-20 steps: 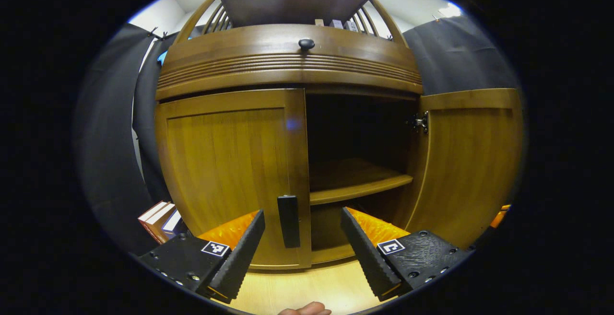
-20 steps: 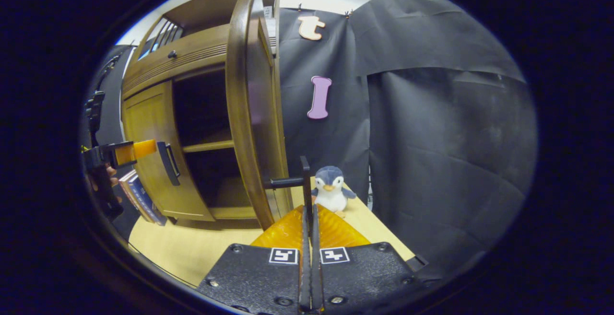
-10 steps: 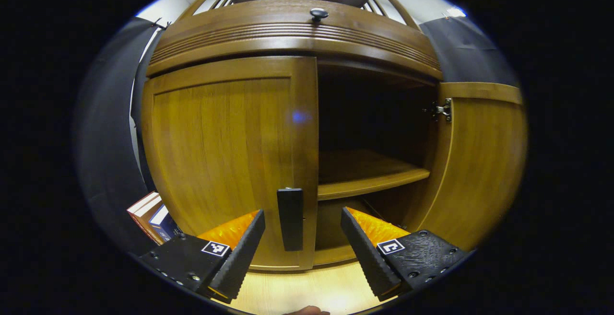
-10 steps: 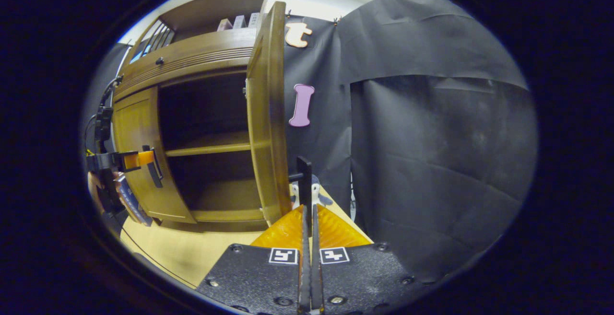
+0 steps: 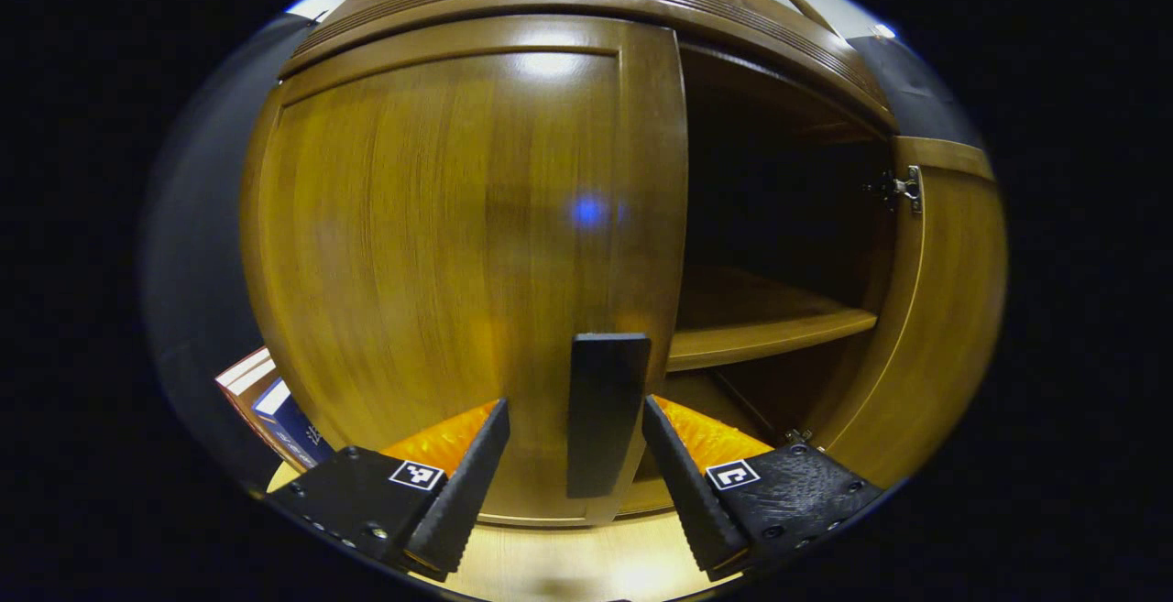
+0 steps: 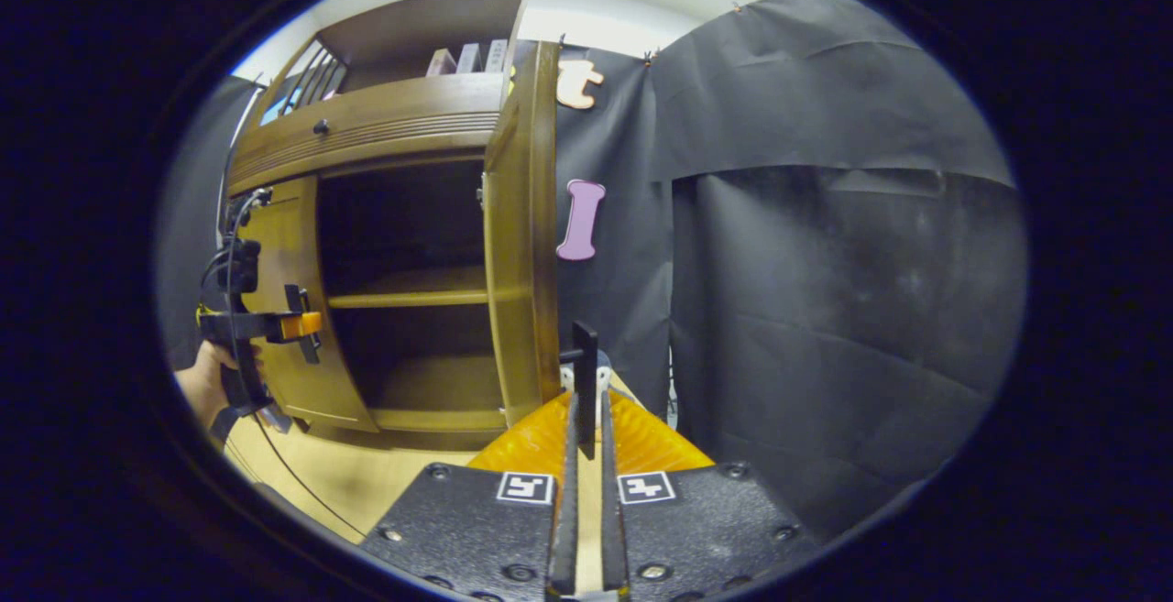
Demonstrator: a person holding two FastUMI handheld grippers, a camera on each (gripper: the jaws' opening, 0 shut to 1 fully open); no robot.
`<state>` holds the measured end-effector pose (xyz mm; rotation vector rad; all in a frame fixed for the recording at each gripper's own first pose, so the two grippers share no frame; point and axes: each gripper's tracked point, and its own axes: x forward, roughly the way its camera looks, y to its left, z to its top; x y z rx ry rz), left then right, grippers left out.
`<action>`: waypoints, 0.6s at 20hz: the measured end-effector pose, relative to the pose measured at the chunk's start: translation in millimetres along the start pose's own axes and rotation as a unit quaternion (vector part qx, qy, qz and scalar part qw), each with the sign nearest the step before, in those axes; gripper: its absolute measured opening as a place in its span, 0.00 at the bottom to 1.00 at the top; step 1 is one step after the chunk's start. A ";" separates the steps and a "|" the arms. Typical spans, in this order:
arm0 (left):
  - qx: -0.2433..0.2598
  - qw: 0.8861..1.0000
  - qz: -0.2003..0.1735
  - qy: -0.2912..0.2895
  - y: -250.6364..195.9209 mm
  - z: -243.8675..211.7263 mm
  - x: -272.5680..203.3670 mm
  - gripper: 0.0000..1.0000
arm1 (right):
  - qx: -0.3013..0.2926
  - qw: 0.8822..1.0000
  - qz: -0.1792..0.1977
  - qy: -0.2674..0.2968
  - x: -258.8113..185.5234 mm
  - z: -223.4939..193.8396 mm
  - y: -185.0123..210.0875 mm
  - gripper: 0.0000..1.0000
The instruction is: Open the right door of the double-door shoe cabinet with the right hand, and open the left door with the left hand.
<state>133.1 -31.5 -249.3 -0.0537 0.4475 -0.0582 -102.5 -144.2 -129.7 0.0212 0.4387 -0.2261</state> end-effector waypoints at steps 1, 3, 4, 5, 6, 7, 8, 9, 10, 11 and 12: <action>-0.001 1.000 -0.001 -0.005 0.8 1.4 1.3 0.87 | -0.001 1.000 0.007 -0.001 -1.8 1.2 5.5 0.18; 0.004 1.000 -0.002 -0.009 1.2 0.7 2.5 0.62 | -0.008 1.000 0.021 0.003 -4.0 -1.9 12.9 0.30; 0.011 1.000 -0.003 -0.011 -0.1 -1.0 3.8 0.75 | -0.013 1.000 0.021 0.009 -2.9 -4.9 12.2 0.39; 0.018 1.000 -0.007 -0.013 -3.6 0.9 2.6 0.65 | -0.017 1.000 0.022 0.012 -1.5 -6.0 13.6 0.42; 0.022 1.000 -0.012 -0.014 -9.2 1.7 2.6 0.55 | -0.023 0.999 0.023 0.013 -1.6 -7.5 15.0 0.44; 0.028 0.999 -0.013 -0.016 -12.6 2.3 4.0 0.45 | -0.028 0.999 0.026 0.013 -1.9 -6.5 17.3 0.41; 0.031 0.999 -0.012 -0.018 -14.2 3.1 4.1 0.35 | -0.032 0.999 0.028 0.011 -5.0 -5.6 18.5 0.44; 0.032 0.999 -0.017 -0.019 -16.8 2.3 4.5 0.34 | -0.035 0.999 0.032 0.008 -6.5 -4.2 21.2 0.44; 0.035 0.999 -0.016 -0.020 -15.4 2.6 5.6 0.37 | -0.038 0.999 0.037 0.007 -8.0 -5.0 23.5 0.41; 0.037 0.999 -0.018 -0.019 -14.0 2.4 2.3 0.35 | -0.040 0.998 0.040 0.011 -9.4 -8.4 25.2 0.44; 0.041 0.999 -0.022 -0.017 -14.4 1.4 2.6 0.29 | -0.042 0.998 0.038 0.017 -8.8 -15.6 23.4 0.44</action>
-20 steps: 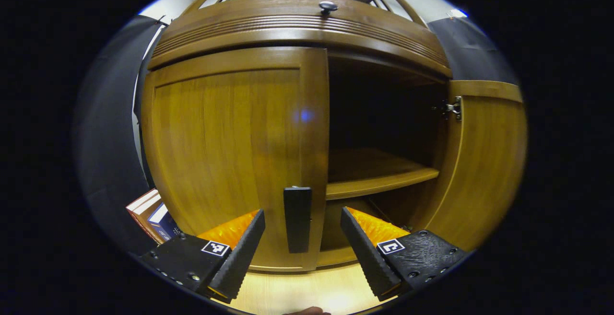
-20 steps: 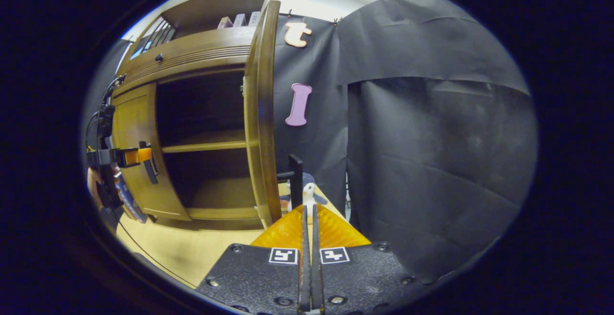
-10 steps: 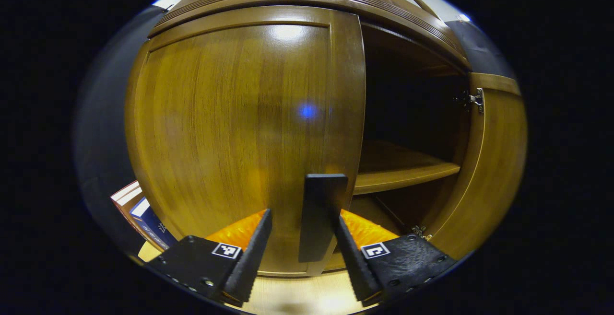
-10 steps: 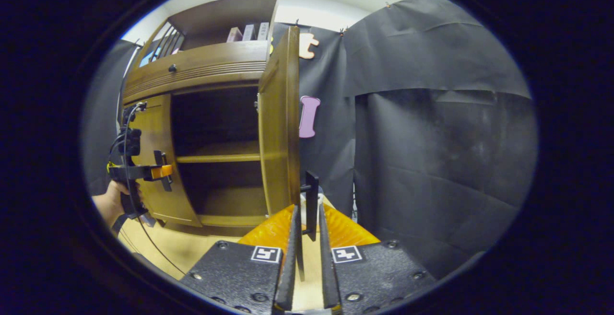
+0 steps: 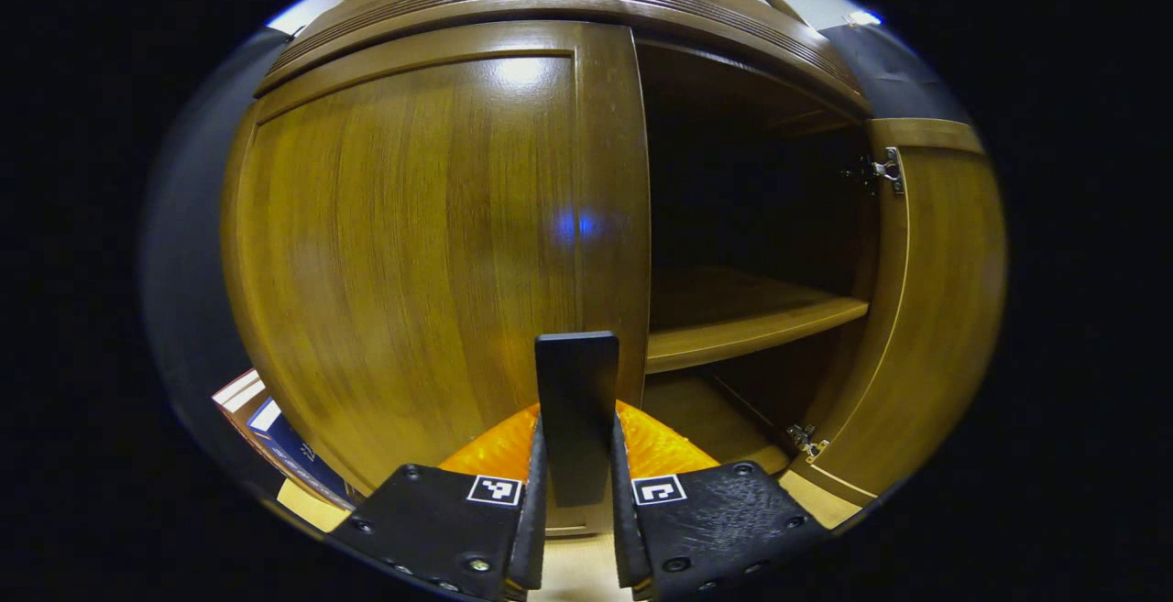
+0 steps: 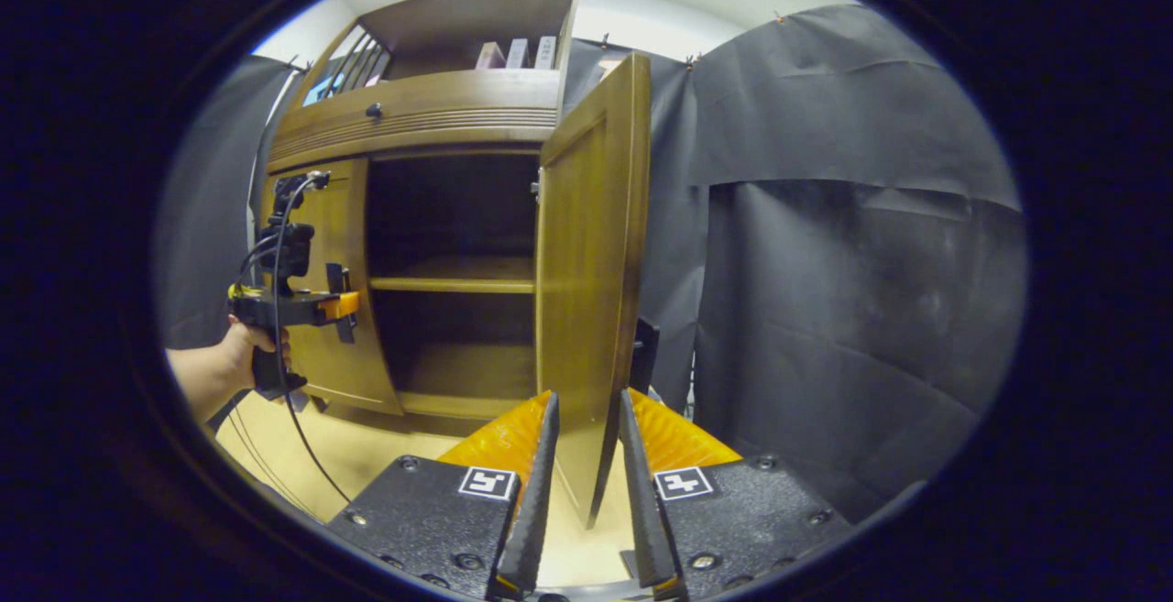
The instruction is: Open the right door of the double-door shoe cabinet with the right hand, and open the left door with the left hand.
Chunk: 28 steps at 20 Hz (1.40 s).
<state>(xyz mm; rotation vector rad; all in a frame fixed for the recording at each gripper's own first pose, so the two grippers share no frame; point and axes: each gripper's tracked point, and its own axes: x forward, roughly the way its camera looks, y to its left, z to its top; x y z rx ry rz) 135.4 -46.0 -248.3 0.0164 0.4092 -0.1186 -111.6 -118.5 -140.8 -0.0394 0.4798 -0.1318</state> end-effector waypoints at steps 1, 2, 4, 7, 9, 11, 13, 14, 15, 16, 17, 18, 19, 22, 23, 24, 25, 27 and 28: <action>0.002 1.000 -0.002 0.002 -0.4 0.3 1.4 0.30 | 0.000 1.000 0.002 0.003 -1.5 -2.3 1.4 0.43; 0.000 1.000 0.001 0.005 0.8 -1.1 3.8 0.22 | 0.001 1.000 0.004 0.002 -1.9 -1.9 3.0 0.42; -0.002 1.000 0.002 0.007 0.2 0.4 0.2 0.23 | 0.002 1.000 0.010 -0.004 -1.4 1.0 7.9 0.42; -0.008 1.000 -0.005 0.007 -0.7 -1.2 -6.6 0.23 | -0.003 1.000 0.025 -0.003 5.5 -0.2 19.1 0.45; -0.003 1.000 -0.002 0.006 -0.3 -3.2 -12.1 0.23 | -0.011 0.999 0.034 0.000 11.6 -1.4 27.9 0.42; -0.006 1.000 0.000 0.006 0.2 -3.6 -18.3 0.23 | -0.021 0.999 0.046 0.000 14.7 0.9 38.6 0.42; -0.017 1.000 -0.007 0.009 -0.1 -5.7 -26.5 0.23 | -0.027 0.998 0.058 -0.001 21.6 4.0 48.4 0.44; -0.020 1.000 -0.009 0.010 0.2 -6.8 -32.8 0.23 | -0.030 0.997 0.064 -0.001 25.6 3.7 52.8 0.42; -0.021 1.000 -0.009 0.010 1.3 -8.8 -38.5 0.23 | -0.033 0.997 0.070 0.000 27.6 3.3 57.3 0.45; -0.022 1.000 -0.007 0.010 2.3 -9.8 -44.7 0.23 | -0.035 0.997 0.075 -0.001 28.2 0.8 60.3 0.45; -0.025 1.000 -0.006 0.009 2.9 -10.8 -51.2 0.23 | -0.036 0.996 0.080 -0.001 28.4 0.5 63.6 0.45; -0.030 1.000 -0.006 0.008 4.1 -11.8 -56.9 0.23 | -0.036 0.996 0.087 -0.002 27.7 -1.1 68.5 0.42; -0.034 0.999 -0.006 0.009 4.0 -13.1 -63.0 0.23 | -0.036 0.995 0.094 -0.002 29.4 -0.2 73.5 0.42; -0.034 0.999 -0.005 0.010 8.4 -16.5 -81.7 0.23 | -0.034 0.992 0.119 0.000 34.2 -2.1 85.1 0.45; -0.034 0.999 -0.002 0.011 10.3 -18.1 -87.3 0.23 | -0.032 0.992 0.124 0.001 36.0 -0.4 89.7 0.42; -0.034 0.999 0.000 0.012 12.4 -19.4 -93.5 0.23 | -0.029 0.991 0.131 0.002 38.7 0.1 94.5 0.45; -0.035 0.999 0.001 0.013 13.8 -20.7 -98.1 0.23 | -0.027 0.990 0.137 0.003 39.6 0.3 99.4 0.42; -0.033 0.999 0.001 0.018 17.4 -22.6 -108.9 0.23 | -0.020 0.988 0.155 0.012 40.5 -4.6 111.1 0.42; -0.033 0.999 0.001 0.020 19.6 -23.5 -113.7 0.23 | -0.016 0.986 0.164 0.016 40.5 -5.6 118.0 0.45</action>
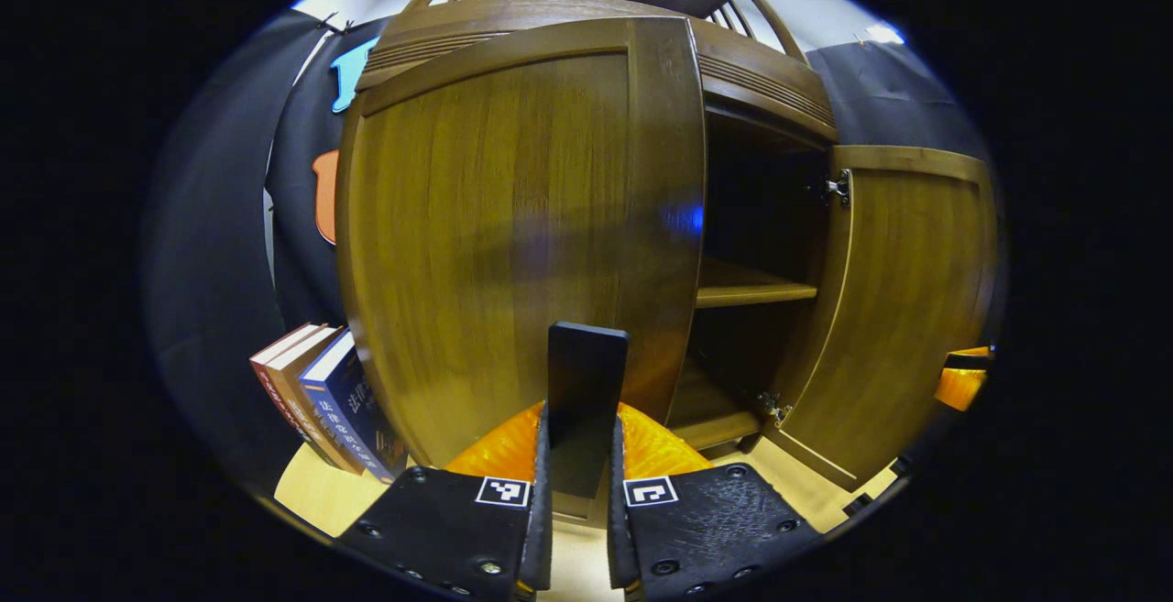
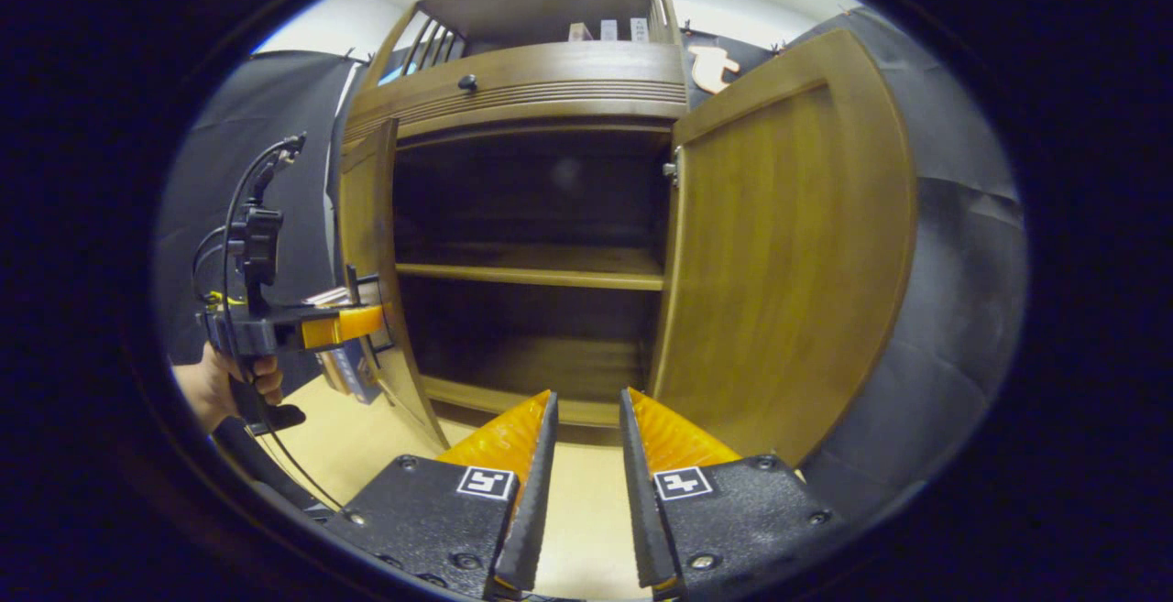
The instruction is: Open the right door of the double-door shoe cabinet with the right hand, and open the left door with the left hand.
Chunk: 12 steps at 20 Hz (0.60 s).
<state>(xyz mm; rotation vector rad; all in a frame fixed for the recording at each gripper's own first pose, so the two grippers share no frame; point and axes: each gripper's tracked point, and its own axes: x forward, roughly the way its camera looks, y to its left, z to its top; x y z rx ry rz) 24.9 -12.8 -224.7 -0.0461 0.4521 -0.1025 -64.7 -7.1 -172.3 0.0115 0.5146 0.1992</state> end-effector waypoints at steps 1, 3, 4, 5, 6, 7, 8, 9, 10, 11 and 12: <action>0.001 1.000 0.001 0.002 2.2 -1.5 -4.4 0.23 | 0.004 1.000 0.010 0.001 1.4 0.3 5.8 0.42; 0.003 1.000 0.007 0.002 8.2 -2.9 -14.0 0.23 | 0.004 1.000 0.022 0.003 6.0 1.3 14.4 0.42; 0.003 1.000 0.010 0.002 10.8 -4.1 -19.5 0.23 | 0.001 1.000 0.026 0.003 8.4 1.8 18.5 0.42; 0.003 1.000 0.013 0.002 14.1 -5.7 -23.8 0.23 | -0.001 1.000 0.031 0.003 10.9 3.1 23.0 0.42; 0.001 1.000 0.017 0.002 17.8 -6.7 -28.7 0.23 | -0.004 0.999 0.038 0.002 12.5 3.6 28.3 0.42; 0.000 1.000 0.020 0.001 21.2 -7.4 -34.3 0.23 | -0.007 0.999 0.045 0.002 14.5 4.7 33.5 0.42; -0.003 1.000 0.022 0.001 25.1 -8.5 -39.5 0.23 | -0.010 0.999 0.052 0.001 17.7 6.2 38.4 0.42; -0.007 1.000 0.024 0.002 28.2 -10.6 -43.8 0.23 | -0.014 0.998 0.058 0.001 20.8 7.9 44.4 0.42; -0.009 1.000 0.028 0.003 31.7 -11.5 -49.1 0.23 | -0.018 0.998 0.065 0.001 22.7 8.0 50.4 0.45; -0.010 0.999 0.032 0.004 36.4 -12.5 -54.1 0.23 | -0.023 0.997 0.071 0.001 24.3 8.2 56.0 0.45; -0.011 0.999 0.038 0.004 41.7 -13.3 -58.9 0.23 | -0.027 0.997 0.077 0.002 25.3 7.2 61.8 0.42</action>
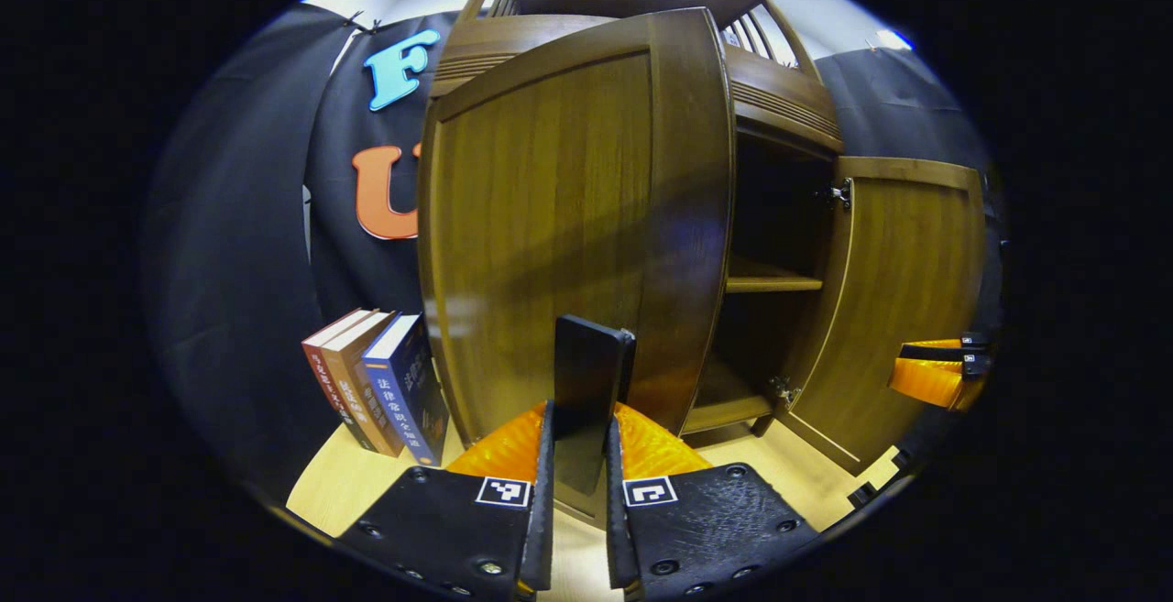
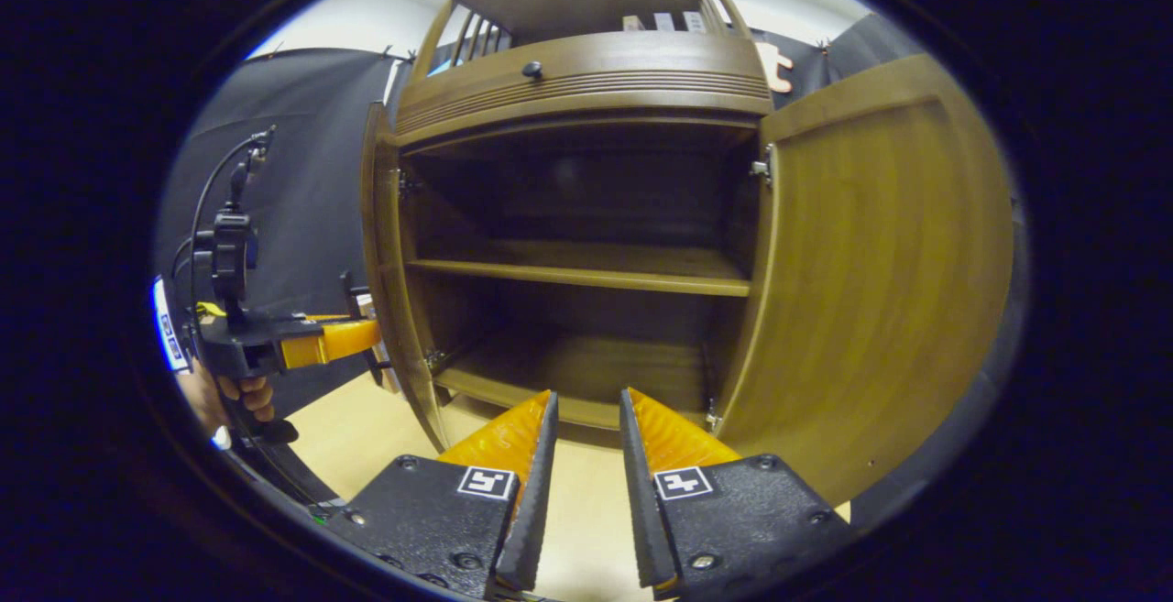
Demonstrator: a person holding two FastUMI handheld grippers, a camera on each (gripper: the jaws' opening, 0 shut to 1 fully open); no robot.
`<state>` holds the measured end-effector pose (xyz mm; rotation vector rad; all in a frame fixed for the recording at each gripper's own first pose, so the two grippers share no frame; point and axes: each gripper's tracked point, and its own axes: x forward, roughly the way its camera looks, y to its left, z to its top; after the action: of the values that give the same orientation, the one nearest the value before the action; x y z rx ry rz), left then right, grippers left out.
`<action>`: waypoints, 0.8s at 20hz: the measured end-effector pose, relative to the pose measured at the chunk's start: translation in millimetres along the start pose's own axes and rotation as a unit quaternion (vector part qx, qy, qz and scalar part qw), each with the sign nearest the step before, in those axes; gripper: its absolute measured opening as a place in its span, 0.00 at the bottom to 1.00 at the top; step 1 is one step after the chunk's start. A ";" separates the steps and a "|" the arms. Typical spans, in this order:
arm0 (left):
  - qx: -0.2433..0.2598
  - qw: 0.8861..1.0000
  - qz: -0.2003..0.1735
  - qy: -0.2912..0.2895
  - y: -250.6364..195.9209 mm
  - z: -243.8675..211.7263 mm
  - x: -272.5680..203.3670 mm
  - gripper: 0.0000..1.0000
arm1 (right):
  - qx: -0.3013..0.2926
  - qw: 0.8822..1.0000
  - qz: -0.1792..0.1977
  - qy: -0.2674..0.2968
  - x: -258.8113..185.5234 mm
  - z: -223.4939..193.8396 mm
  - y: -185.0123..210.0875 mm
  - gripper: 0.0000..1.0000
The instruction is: Open the right door of the double-door shoe cabinet with the right hand, and open the left door with the left hand.
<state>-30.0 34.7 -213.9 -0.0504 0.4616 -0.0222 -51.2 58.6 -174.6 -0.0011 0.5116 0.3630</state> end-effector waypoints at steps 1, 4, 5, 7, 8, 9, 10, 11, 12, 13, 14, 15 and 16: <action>-0.002 1.000 0.005 0.000 4.3 -0.8 -4.5 0.23 | -0.002 1.000 0.006 0.000 2.0 0.2 5.0 0.42; -0.008 1.000 0.016 0.005 19.0 -7.0 -15.7 0.22 | -0.002 1.000 0.020 0.000 9.3 0.6 16.7 0.42; -0.010 1.000 0.021 0.010 25.0 -10.8 -18.9 0.22 | -0.003 1.000 0.024 0.002 11.2 1.1 17.7 0.45; -0.013 0.999 0.037 0.019 36.8 -18.7 -26.2 0.22 | -0.004 1.000 0.027 0.003 16.3 1.0 22.1 0.45; -0.018 0.999 0.045 0.023 42.9 -22.6 -28.9 0.22 | -0.002 1.000 0.027 0.003 18.1 -0.6 26.0 0.42; -0.027 0.998 0.052 0.025 50.1 -25.6 -33.0 0.22 | -0.001 1.000 0.028 0.002 19.8 0.2 28.1 0.42; -0.035 0.997 0.059 0.026 55.9 -26.2 -36.6 0.22 | -0.001 1.000 0.030 0.003 22.0 -0.2 30.2 0.43; -0.038 0.997 0.067 0.025 62.6 -26.2 -39.6 0.22 | -0.002 1.000 0.029 0.004 22.9 -0.8 31.1 0.44; -0.037 0.996 0.076 0.025 69.7 -26.2 -42.8 0.22 | -0.002 1.000 0.030 0.005 24.0 -1.7 31.8 0.46; -0.037 0.996 0.082 0.023 75.5 -26.0 -45.8 0.23 | -0.002 1.000 0.029 0.005 25.4 -0.8 32.1 0.46; -0.038 0.995 0.087 0.022 81.0 -25.1 -47.9 0.22 | -0.001 1.000 0.030 0.005 26.9 -2.6 32.4 0.47; -0.039 0.995 0.091 0.019 85.2 -23.1 -51.3 0.21 | -0.001 1.000 0.029 0.005 27.9 -2.9 32.6 0.50; -0.038 0.995 0.095 0.016 90.1 -21.8 -52.9 0.21 | 0.000 1.000 0.025 0.006 28.4 -1.6 33.0 0.50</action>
<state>-86.2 125.5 -214.7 -0.0818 0.4975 0.1817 -40.2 99.0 -186.7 0.0097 0.5251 0.4124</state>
